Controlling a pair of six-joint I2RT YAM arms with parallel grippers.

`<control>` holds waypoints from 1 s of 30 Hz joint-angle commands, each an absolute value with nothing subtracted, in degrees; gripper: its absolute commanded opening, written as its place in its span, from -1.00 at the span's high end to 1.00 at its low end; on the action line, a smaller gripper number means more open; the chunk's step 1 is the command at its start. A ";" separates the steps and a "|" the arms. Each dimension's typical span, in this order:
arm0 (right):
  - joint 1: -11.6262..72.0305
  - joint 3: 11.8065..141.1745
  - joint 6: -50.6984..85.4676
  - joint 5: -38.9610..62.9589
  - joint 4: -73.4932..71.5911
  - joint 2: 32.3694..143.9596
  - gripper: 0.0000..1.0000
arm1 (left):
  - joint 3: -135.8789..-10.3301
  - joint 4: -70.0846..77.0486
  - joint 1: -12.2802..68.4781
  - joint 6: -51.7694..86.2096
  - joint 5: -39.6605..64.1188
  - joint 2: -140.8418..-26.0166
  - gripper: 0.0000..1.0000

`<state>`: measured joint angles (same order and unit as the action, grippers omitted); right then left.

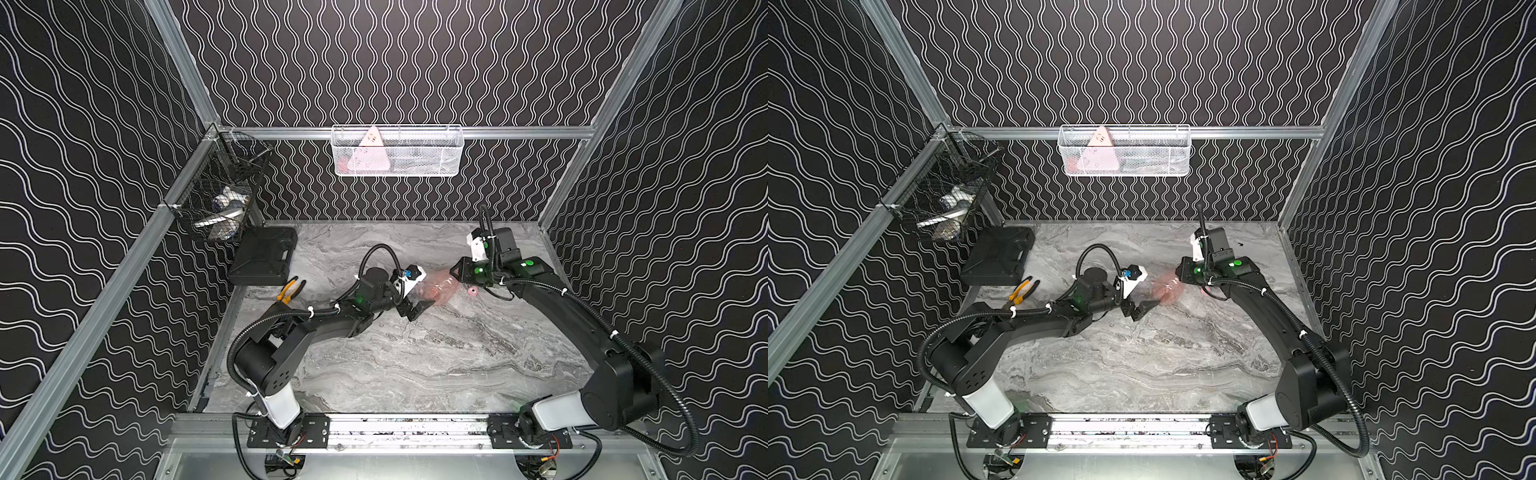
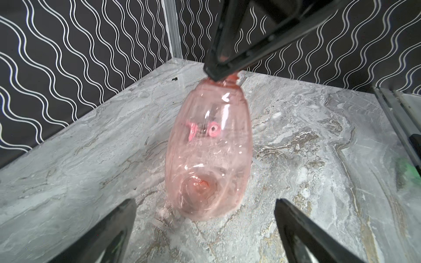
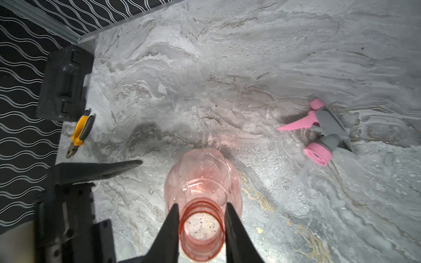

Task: Attach spray nozzles to spray bottles
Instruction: Pick up the spray bottle from the center of the board.

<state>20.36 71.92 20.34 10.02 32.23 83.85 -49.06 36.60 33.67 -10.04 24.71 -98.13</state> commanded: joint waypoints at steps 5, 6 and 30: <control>20.48 72.33 20.21 16.51 32.00 83.66 0.77 | -50.45 33.22 33.61 -11.97 28.42 -99.28 -0.98; 20.48 72.27 20.13 17.25 31.92 83.59 0.77 | -50.43 33.35 33.62 -11.83 28.68 -99.39 -0.98; 20.22 73.24 20.46 25.49 32.43 84.35 0.75 | -48.05 41.12 31.77 -8.11 30.95 -98.95 -0.79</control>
